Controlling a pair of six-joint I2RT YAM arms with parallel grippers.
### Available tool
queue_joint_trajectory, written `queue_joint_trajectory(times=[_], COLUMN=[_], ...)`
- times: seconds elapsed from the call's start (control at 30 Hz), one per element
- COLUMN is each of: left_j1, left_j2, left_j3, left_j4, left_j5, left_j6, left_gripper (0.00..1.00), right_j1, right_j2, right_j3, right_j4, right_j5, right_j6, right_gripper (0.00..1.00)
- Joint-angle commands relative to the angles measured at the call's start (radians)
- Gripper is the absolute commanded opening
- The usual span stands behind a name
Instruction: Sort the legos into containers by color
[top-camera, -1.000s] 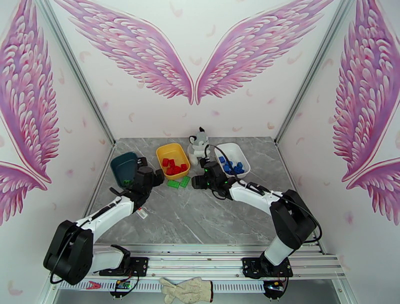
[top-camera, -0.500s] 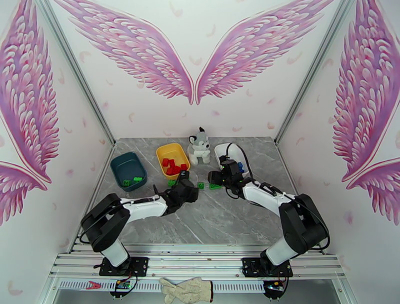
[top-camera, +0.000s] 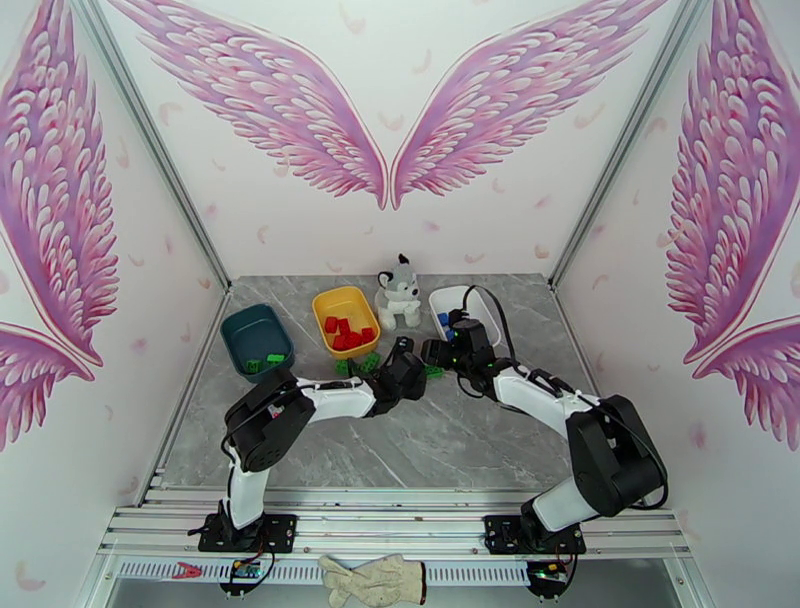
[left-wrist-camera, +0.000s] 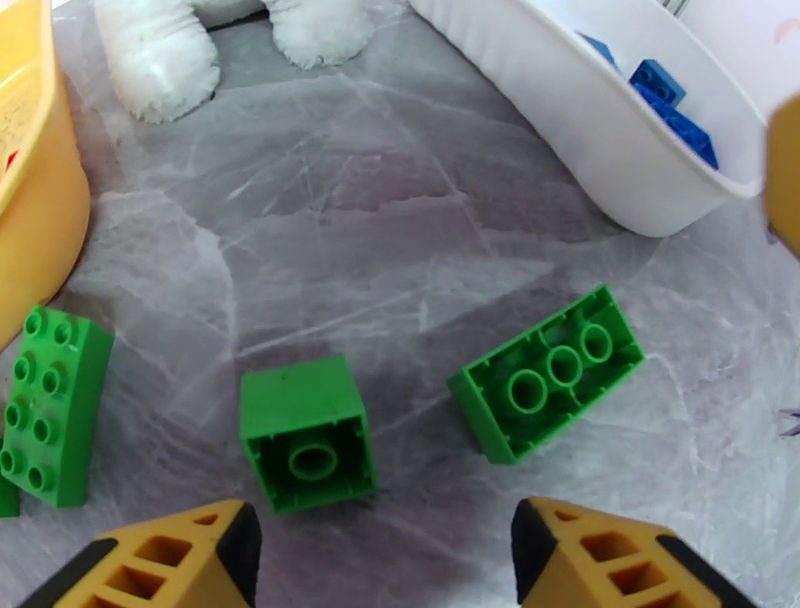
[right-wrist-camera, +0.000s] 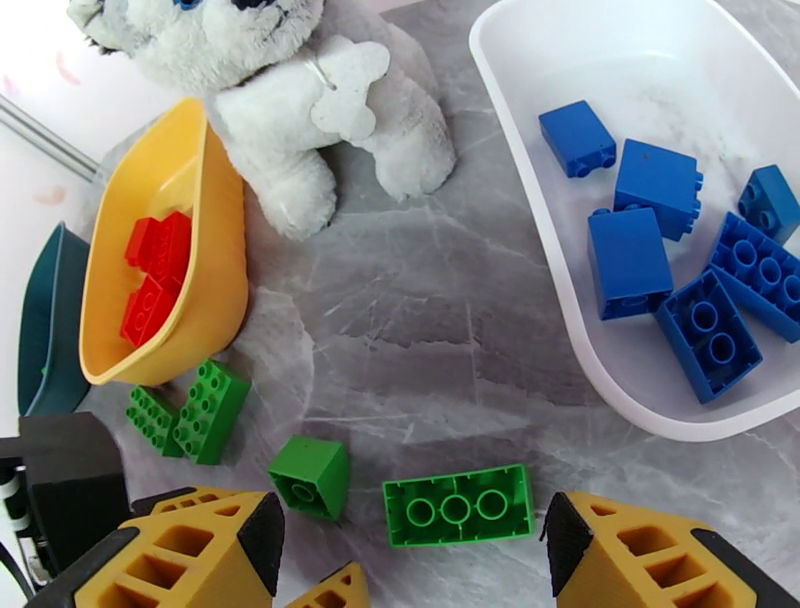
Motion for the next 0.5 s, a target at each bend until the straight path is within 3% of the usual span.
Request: queue_joint_trajectory(times=[0.0,0.47], left_j1=[0.013,0.047], left_j2=[0.04,0.101], left_j3=[0.051,0.14], left_j4=[-0.064,-0.07], left_j5=[-0.046,-0.024], left_j6=[0.008,0.027], left_gripper=[0.68,0.52], right_j1=[-0.013,-0.018], right_j2=[-0.038,-0.042], right_j3=[-0.02,-0.027], right_j4=[0.026,0.041], right_j5=[-0.009,-0.027], right_j6=[0.022,0.027], right_gripper=[0.75,0.75])
